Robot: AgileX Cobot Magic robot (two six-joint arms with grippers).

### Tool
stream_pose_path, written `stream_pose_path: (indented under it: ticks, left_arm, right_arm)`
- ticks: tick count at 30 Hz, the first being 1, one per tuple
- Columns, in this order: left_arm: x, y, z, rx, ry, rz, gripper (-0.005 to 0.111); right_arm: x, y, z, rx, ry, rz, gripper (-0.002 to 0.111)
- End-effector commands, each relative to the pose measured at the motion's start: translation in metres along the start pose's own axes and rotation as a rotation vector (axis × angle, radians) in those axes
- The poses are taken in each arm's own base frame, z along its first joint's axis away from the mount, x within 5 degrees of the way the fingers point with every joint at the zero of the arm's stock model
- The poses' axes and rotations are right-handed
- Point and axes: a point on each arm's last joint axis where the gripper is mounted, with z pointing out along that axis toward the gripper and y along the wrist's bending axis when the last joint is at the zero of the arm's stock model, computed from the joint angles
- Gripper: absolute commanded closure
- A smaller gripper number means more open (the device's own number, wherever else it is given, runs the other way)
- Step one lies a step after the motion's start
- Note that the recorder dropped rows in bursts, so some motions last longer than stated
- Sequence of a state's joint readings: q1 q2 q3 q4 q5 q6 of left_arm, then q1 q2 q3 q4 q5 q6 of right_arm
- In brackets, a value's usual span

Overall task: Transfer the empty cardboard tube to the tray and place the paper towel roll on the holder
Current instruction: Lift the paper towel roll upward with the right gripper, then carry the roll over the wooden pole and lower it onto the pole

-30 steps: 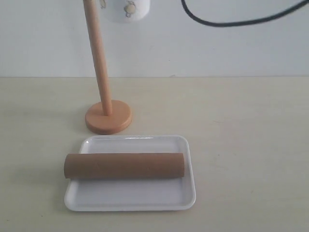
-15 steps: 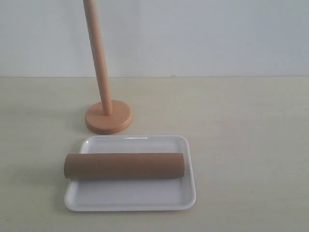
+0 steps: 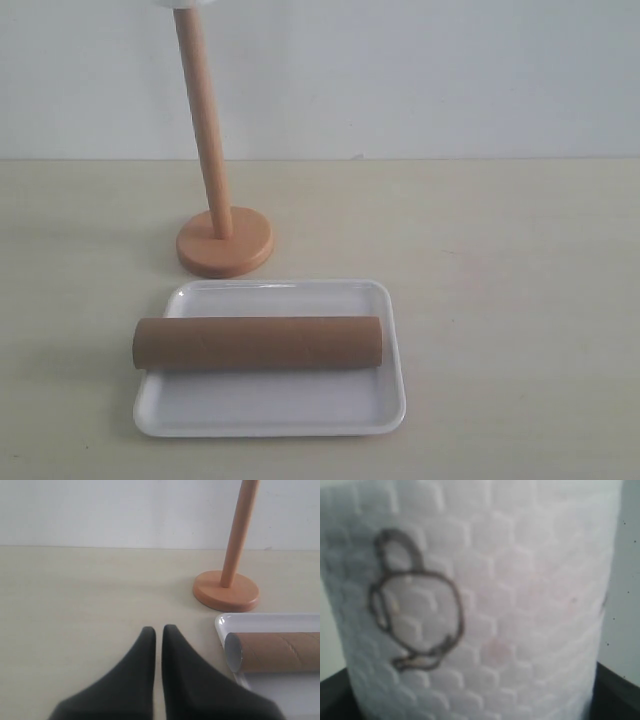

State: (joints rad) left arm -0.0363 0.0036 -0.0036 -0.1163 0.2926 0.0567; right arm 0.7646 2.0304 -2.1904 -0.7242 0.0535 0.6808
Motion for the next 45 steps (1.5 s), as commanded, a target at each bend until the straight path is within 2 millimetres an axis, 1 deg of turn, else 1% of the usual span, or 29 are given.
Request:
stream_pose_path:
  ticks: [1,3,7,13,16,20,26,28,32,38,45]
  left_arm:
    - [0.001,0.0,0.0,-0.004,0.002,0.007,0.103]
    - [0.001,0.0,0.0,-0.004,0.002,0.007,0.103]
    - [0.001,0.0,0.0,-0.004,0.002,0.007,0.103]
    - [0.001,0.0,0.0,-0.004,0.002,0.007,0.103]
    - [0.001,0.0,0.0,-0.004,0.002,0.007,0.103]
    - [0.001,0.0,0.0,-0.004,0.002,0.007,0.103]
    - [0.001,0.0,0.0,-0.004,0.002,0.007,0.103]
    - [0.001,0.0,0.0,-0.004,0.002,0.007,0.103]
    - [0.001,0.0,0.0,-0.004,0.002,0.007,0.103]
    - [0.001,0.0,0.0,-0.004,0.002,0.007,0.103]
    - [0.001,0.0,0.0,-0.004,0.002,0.007,0.103]
  right_arm:
    - [-0.011,-0.001,0.003,0.016,-0.036,-0.052,0.109]
    - [-0.012,-0.001,0.005,0.018,-0.05,-0.057,0.109]
    - [-0.008,0.0,0.011,0.019,-0.058,-0.054,0.109]
    - [0.009,-0.002,0.019,0.043,-0.007,-0.051,0.109]
    - [0.013,-0.002,0.02,0.051,0.008,-0.042,0.109]
    - [0.018,0.002,0.021,0.055,0.031,-0.03,0.109]
    - [0.036,0.005,0.028,0.04,0.05,-0.026,0.109]
    - [0.039,0.009,0.029,0.026,0.049,-0.025,0.109]
    - [0.049,0.011,0.032,0.023,0.065,-0.024,0.109]
    - [0.049,0.011,0.032,0.023,0.065,-0.009,0.109]
    - [0.061,0.01,0.034,0.038,0.106,-0.001,0.109]
